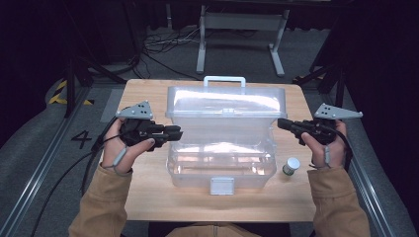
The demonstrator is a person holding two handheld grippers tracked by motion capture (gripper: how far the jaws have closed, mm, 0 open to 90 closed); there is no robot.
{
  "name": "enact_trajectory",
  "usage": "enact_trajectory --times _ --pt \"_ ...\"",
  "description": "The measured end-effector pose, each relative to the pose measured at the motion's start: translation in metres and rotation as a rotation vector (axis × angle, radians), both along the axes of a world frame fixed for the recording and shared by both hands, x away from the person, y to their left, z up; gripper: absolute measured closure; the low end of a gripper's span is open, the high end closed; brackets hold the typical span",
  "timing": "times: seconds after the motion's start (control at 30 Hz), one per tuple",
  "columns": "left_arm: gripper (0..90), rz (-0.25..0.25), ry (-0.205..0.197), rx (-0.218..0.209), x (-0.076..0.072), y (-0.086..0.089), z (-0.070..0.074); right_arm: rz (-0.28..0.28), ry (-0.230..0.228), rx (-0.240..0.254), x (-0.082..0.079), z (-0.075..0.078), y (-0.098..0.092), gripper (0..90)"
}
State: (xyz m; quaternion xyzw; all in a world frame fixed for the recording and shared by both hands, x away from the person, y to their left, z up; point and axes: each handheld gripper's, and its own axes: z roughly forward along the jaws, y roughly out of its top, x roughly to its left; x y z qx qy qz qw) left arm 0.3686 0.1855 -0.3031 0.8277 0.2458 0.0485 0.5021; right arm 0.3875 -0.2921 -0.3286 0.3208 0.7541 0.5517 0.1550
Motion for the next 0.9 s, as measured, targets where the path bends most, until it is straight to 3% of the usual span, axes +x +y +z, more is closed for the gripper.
enact_trajectory --times 0.1,0.53,0.9 --pt "76.3 0.053 -0.025 0.039 0.003 0.001 -0.003 -0.005 -0.004 0.006 0.0 0.0 0.0 90.0" --pt "77.1 0.207 -0.081 -0.014 0.01 0.009 -0.015 -0.007 -0.016 0.016 -0.001 -0.003 0.0 90.0" --pt "84.9 0.213 -0.077 -0.035 0.022 0.01 -0.025 -0.012 -0.024 0.017 -0.004 -0.004 0.001 90.0"
